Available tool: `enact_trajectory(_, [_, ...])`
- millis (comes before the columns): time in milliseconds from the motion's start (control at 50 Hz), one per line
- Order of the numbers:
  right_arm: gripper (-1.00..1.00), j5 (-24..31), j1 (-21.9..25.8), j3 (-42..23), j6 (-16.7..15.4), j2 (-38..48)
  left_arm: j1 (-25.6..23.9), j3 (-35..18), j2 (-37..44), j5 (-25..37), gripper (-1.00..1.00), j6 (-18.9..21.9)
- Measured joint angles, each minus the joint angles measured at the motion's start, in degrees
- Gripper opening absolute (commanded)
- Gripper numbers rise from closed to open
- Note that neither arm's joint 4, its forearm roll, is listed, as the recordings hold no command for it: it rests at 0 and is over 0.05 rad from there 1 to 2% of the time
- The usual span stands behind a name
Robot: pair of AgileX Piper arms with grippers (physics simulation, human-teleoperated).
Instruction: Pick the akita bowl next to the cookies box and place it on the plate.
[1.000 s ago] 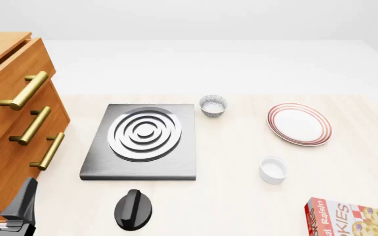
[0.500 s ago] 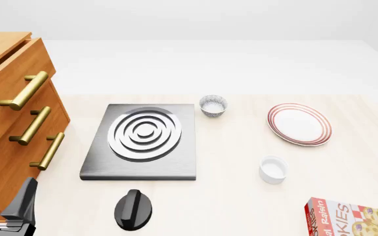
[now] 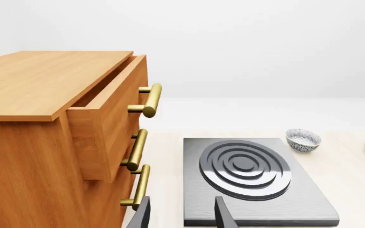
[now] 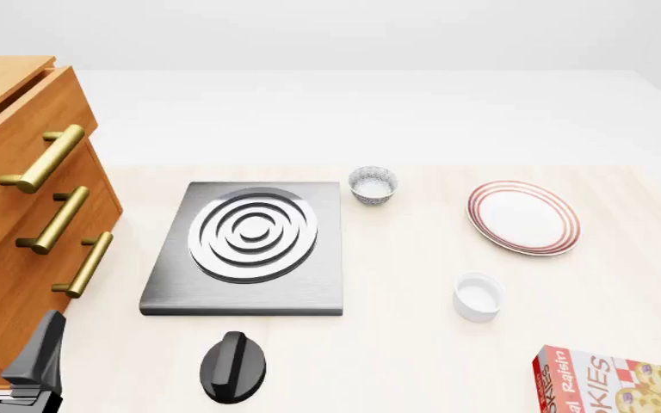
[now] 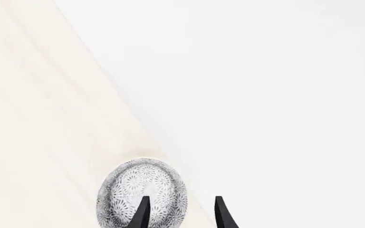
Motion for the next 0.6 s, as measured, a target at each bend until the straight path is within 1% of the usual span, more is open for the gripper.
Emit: enact_trajectory(600, [1.0, -1.4, -0.52, 1.8, -2.14, 3.8, 0.0, 0.0, 0.0, 0.0, 1.0, 0.0])
